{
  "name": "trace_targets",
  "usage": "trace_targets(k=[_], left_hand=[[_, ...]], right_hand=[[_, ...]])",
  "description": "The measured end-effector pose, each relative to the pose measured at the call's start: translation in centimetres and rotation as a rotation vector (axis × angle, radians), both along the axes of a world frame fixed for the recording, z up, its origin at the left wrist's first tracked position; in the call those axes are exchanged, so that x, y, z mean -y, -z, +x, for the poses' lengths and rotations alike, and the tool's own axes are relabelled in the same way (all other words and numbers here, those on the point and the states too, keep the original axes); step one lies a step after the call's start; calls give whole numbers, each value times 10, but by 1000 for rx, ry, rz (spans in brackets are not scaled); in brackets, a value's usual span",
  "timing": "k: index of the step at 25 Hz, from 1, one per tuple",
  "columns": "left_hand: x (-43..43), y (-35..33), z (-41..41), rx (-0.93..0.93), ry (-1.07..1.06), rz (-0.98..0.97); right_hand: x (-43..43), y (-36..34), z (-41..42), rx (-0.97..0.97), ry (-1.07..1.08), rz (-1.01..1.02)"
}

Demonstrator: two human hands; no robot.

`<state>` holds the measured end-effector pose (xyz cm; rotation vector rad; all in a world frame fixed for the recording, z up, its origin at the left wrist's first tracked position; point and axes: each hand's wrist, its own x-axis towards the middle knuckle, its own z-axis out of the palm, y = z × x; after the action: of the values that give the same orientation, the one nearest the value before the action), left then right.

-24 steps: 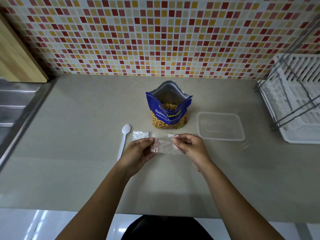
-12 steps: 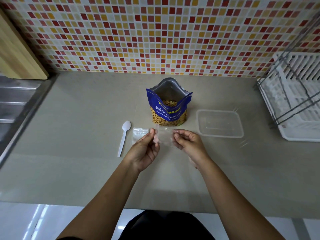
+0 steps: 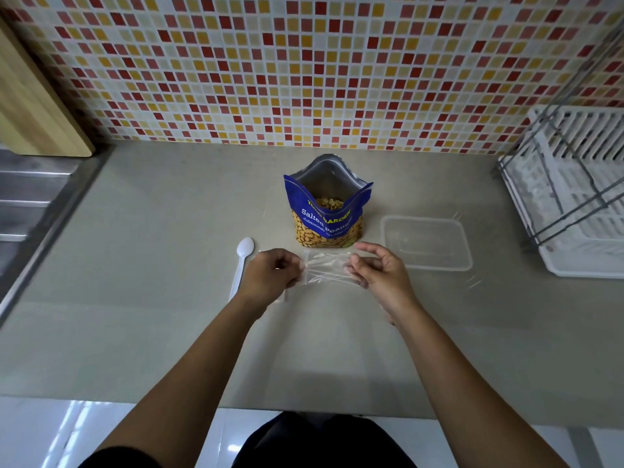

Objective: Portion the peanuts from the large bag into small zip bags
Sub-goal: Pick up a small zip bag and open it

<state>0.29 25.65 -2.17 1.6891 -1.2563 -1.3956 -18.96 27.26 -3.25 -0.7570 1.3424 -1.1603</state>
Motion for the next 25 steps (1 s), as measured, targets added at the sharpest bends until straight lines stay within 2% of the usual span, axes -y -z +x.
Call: trace_targets(k=[2,3,5,6,8,10,12,18,25], left_hand=[[-1,-1,0,-50,16,-2],[-1,-1,-1,-76,14,1],[-1,-2,-1,-83,-13,-8],[0,-3,-2,-69,-23,-13],[1,-6,-1,-43,-11,-11],[3,-10,-2,-24,29,7],[4,-13,-3,-9,56,26],[3,-21,-5,77,109,-52],[3,-20,-6,121,115,-69]], right_hand=[[0,2,-1,-24,9,-2],[-1,4,-2,-108,13,-6],[-5,7,-3,-440,9,-103],[-8,6,-5,-620,-23,-228],[-12,0,-3,-857,-225,-468],[-10,-6,4,-1006,-475,-528],[-6,-5,11,-1066,-549,-509],[2,3,19,-1075,-467,-518],[1,11,22,-1312,-341,-629]])
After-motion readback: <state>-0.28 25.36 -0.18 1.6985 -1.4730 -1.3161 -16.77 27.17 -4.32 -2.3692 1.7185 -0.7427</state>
